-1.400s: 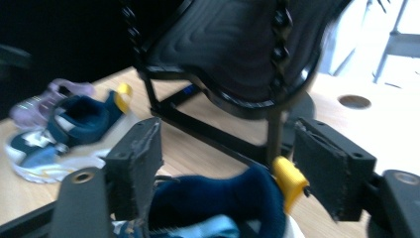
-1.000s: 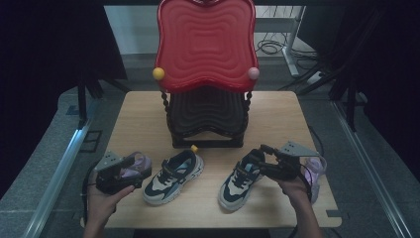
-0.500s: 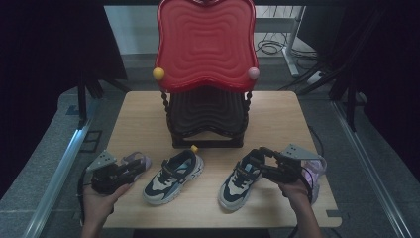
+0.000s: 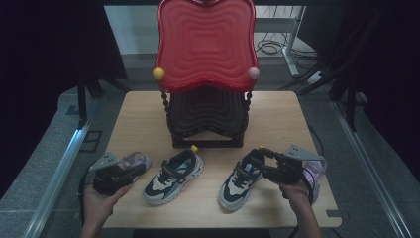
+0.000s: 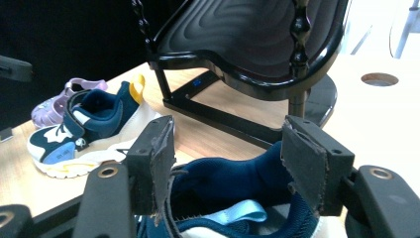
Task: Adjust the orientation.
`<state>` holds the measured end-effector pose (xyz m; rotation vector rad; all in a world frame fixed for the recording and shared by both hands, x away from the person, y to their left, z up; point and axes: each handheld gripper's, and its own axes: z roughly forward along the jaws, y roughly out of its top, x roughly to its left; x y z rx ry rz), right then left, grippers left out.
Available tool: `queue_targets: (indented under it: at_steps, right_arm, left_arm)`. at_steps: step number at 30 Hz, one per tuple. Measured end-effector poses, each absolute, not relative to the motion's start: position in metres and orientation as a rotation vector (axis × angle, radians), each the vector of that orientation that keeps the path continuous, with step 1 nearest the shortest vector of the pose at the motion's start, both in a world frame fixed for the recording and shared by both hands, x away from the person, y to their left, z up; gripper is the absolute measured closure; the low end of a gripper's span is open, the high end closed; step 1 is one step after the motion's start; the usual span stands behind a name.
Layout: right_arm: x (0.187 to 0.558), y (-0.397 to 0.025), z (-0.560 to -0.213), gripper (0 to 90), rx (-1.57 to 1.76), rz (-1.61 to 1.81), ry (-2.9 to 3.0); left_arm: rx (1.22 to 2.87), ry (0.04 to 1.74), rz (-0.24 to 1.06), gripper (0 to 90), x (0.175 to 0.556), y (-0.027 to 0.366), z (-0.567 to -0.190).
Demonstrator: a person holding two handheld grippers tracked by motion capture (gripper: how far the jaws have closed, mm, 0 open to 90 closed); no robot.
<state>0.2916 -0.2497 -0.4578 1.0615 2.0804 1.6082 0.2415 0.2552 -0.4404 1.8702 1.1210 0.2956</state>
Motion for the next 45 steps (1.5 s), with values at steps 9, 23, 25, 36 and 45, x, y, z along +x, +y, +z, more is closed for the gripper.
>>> queue_targets:
  at_steps: [9,23,25,36,45]
  right_arm:
    - [0.291,-0.253,-0.455,37.6,1.062,1.628,2.067]
    - [0.292,-0.244,-0.456,37.0,1.057,1.649,2.09]
    - [0.292,-0.244,-0.457,37.0,1.054,1.637,2.095]
    - [0.292,-0.247,-0.458,36.5,1.067,1.62,2.086]
    - [0.292,-0.247,-0.459,35.9,1.073,1.602,2.093]
  left_arm:
    - [1.907,1.277,0.319,90.0,0.227,0.279,-0.466]
    - [1.951,1.454,0.294,90.0,0.21,0.304,-0.508]
    - [1.949,1.468,0.296,90.0,0.21,0.304,-0.511]
    - [1.964,1.533,0.317,90.0,0.206,0.307,-0.522]
    - [1.969,1.574,0.352,90.0,0.207,0.309,-0.527]
